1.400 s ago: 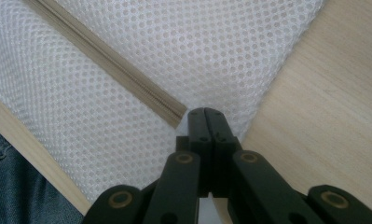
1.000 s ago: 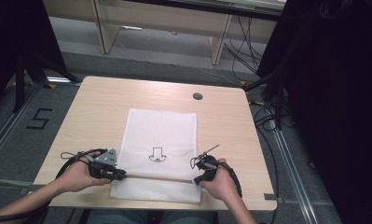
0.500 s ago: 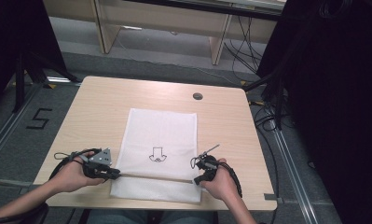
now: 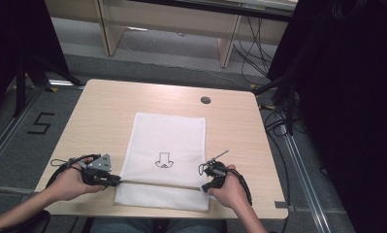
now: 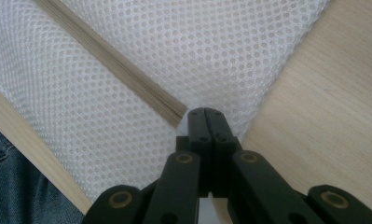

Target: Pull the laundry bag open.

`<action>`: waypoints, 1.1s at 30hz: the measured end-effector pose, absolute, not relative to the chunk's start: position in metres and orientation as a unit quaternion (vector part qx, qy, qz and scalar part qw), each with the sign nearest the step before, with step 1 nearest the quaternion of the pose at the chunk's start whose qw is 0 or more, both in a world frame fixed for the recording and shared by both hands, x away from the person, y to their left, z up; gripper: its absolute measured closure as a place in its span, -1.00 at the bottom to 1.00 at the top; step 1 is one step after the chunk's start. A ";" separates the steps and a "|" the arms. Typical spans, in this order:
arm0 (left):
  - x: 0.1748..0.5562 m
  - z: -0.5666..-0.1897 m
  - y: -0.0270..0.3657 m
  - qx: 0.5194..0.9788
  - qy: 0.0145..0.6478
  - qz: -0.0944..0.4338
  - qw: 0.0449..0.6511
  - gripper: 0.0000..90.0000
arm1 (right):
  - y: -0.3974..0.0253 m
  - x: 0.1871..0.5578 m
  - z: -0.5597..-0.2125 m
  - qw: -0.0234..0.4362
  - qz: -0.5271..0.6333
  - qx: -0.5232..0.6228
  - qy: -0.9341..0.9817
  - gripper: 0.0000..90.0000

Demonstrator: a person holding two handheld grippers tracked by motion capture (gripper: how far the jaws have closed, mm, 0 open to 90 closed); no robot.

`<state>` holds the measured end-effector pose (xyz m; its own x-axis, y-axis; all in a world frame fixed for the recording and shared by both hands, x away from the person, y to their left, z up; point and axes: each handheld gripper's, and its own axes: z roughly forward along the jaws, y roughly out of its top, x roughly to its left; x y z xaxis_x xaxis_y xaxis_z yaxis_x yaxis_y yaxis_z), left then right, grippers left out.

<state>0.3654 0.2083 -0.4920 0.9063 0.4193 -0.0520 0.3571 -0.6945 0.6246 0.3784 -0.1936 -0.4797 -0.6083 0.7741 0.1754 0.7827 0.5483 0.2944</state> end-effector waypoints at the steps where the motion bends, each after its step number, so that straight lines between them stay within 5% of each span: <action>1: 0.364 -0.492 0.208 0.917 0.214 0.053 0.332 0.82 | -0.194 0.379 -0.480 0.014 -0.175 -0.442 -0.880 1.00; 25: 0.367 -0.494 0.212 0.912 0.226 0.052 0.338 0.79 | -0.193 0.378 -0.479 0.010 -0.172 -0.444 -0.879 1.00; 28: 0.369 -0.494 0.216 0.904 0.242 0.067 0.347 0.66 | -0.192 0.376 -0.480 0.008 -0.173 -0.453 -0.875 0.99; 31: 0.369 -0.492 0.216 0.897 0.242 0.061 0.366 0.43 | -0.192 0.375 -0.477 0.017 -0.187 -0.459 -0.868 0.65; 33: 0.368 -0.489 0.214 0.887 0.242 0.080 0.384 0.27 | -0.192 0.374 -0.474 0.010 -0.190 -0.453 -0.871 0.60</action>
<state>0.3684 0.2138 -0.4894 0.8699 0.4913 -0.0436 0.3680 -0.5875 0.7207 0.3737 -0.1922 -0.4739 -0.5895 0.7851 0.1901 0.7930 0.5176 0.3214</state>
